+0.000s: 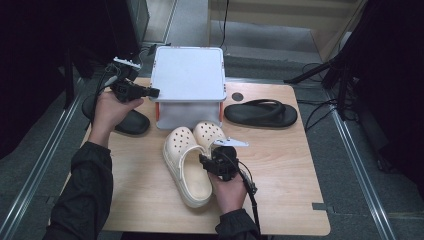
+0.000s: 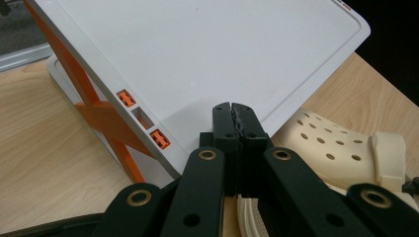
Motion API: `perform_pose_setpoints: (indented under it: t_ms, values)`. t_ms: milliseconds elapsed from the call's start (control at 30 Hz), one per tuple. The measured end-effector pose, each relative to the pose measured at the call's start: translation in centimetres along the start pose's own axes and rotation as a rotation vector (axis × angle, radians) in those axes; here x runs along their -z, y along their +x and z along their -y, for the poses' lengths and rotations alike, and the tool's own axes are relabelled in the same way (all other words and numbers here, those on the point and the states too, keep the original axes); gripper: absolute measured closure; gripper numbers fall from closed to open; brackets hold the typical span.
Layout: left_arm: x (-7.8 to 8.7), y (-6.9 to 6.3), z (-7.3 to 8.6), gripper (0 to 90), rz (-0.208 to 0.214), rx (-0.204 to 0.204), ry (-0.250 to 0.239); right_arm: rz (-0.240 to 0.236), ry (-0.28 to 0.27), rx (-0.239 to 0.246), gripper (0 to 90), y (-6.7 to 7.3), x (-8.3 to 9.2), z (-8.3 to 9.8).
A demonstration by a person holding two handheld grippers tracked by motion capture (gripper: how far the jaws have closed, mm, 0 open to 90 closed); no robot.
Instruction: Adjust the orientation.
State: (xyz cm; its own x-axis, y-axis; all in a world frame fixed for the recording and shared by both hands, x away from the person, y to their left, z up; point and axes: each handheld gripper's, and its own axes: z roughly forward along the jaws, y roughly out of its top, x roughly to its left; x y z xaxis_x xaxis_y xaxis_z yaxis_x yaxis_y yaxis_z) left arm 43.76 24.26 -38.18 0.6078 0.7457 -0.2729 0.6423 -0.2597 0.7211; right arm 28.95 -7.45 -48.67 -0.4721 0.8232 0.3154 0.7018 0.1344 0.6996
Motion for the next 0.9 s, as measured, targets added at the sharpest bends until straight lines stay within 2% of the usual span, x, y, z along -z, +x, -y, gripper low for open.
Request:
perform_pose_setpoints:
  t_ms: [67, 167, 367, 567, 700, 900]
  values:
    - [0.0, 0.0, 0.0, 89.9, -0.002, 0.000, 0.001, -0.015, -0.007, -0.004, 66.4, 0.0, 0.3, -0.4]
    - [0.0, 0.0, 0.0, 89.9, -0.001, 0.000, 0.002, -0.020, -0.015, 0.014, 66.4, 0.4, 0.6, -1.2]
    - [0.0, 0.0, 0.0, 89.9, 0.002, 0.004, 0.000, -0.009, -0.010, 0.048, 66.3, 0.9, -0.2, -3.1]
    - [0.0, 0.0, 0.0, 89.9, 0.002, 0.007, 0.001, 0.009, -0.010, 0.068, 66.4, 0.9, -2.0, -5.6]
    - [0.0, 0.1, 0.0, 89.9, 0.006, 0.006, 0.002, 0.022, -0.016, 0.063, 66.3, 0.7, -3.4, -7.2]
    - [0.0, 0.1, 0.0, 89.9, 0.009, 0.005, 0.001, 0.069, -0.013, 0.063, 66.4, 0.6, -5.7, -8.9]
